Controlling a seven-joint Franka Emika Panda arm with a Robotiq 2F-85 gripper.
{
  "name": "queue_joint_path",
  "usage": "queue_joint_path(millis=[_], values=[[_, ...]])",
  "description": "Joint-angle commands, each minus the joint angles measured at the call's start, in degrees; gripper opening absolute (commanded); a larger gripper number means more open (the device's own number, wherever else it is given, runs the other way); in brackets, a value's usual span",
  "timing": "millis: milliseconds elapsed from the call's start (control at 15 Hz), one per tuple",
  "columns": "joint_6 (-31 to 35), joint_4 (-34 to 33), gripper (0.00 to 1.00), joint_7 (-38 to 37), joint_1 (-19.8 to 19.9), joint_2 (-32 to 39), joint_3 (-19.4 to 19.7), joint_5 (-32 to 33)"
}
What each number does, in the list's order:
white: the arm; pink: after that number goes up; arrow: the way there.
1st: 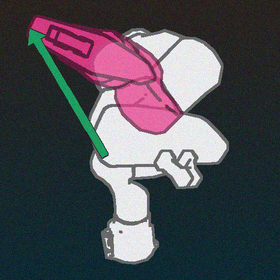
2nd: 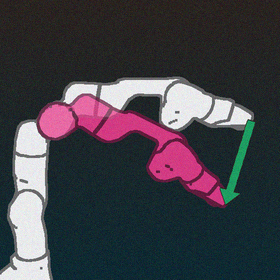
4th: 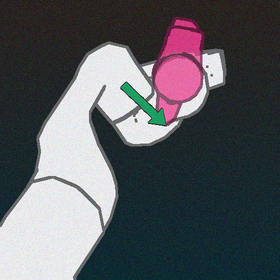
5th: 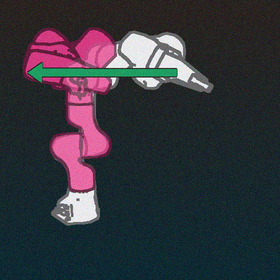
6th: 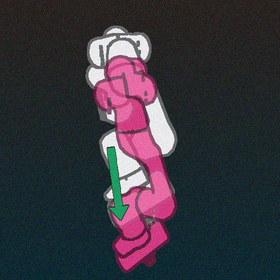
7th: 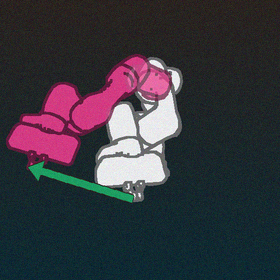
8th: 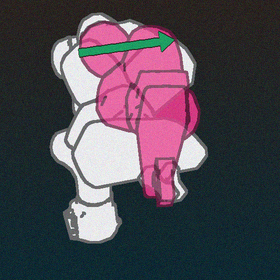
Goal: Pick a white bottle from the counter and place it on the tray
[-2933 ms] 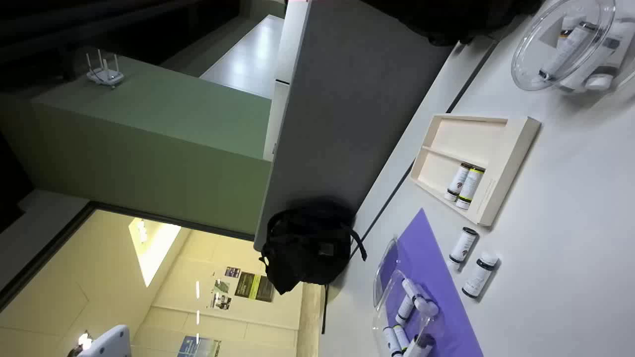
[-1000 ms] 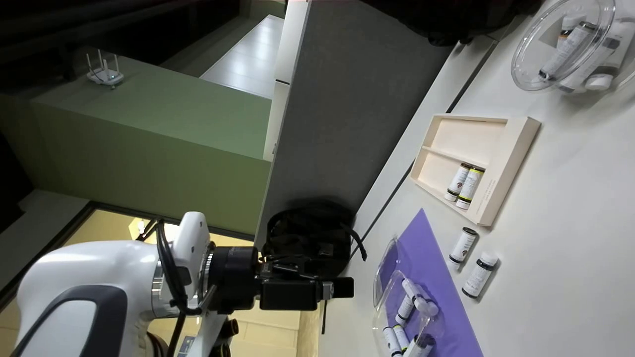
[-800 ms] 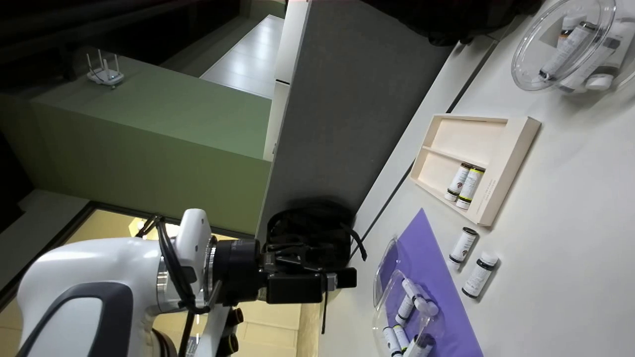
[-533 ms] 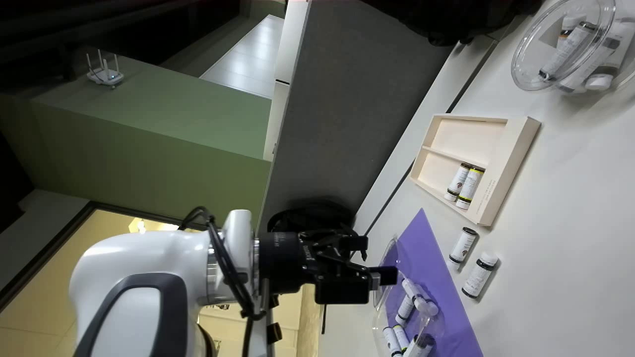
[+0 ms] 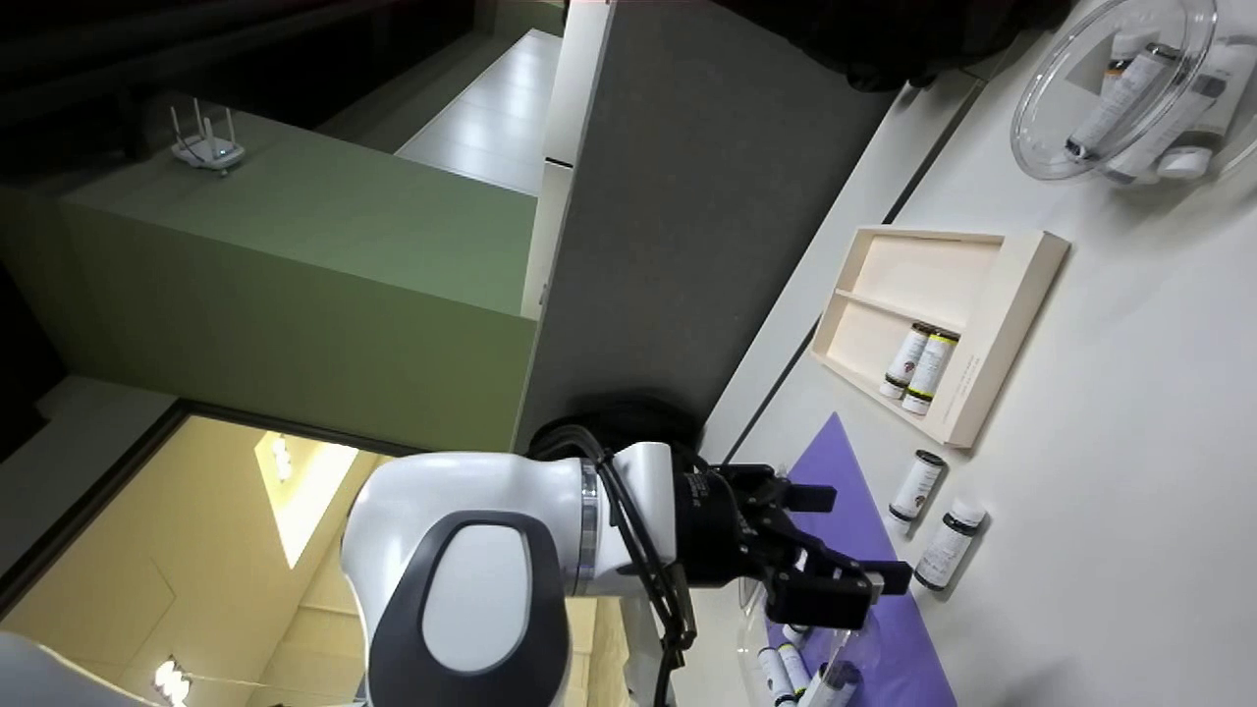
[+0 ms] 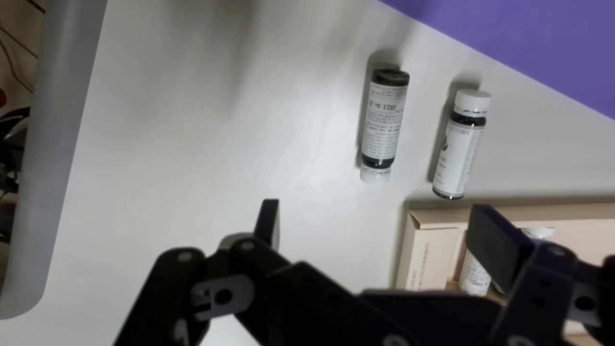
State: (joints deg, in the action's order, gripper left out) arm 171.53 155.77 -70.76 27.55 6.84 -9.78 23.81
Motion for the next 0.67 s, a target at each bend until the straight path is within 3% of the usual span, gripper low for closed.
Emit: queue_joint_path(millis=[0,267,600], values=[[0.76,-4.30,1.00,-7.79,-3.17,5.75,4.38,6.47],[1.86,-7.95,1.00,-11.02,-7.19,12.32,8.69,9.11],[4.21,-11.82,1.00,-11.40,-12.09,19.06,11.67,6.98]])
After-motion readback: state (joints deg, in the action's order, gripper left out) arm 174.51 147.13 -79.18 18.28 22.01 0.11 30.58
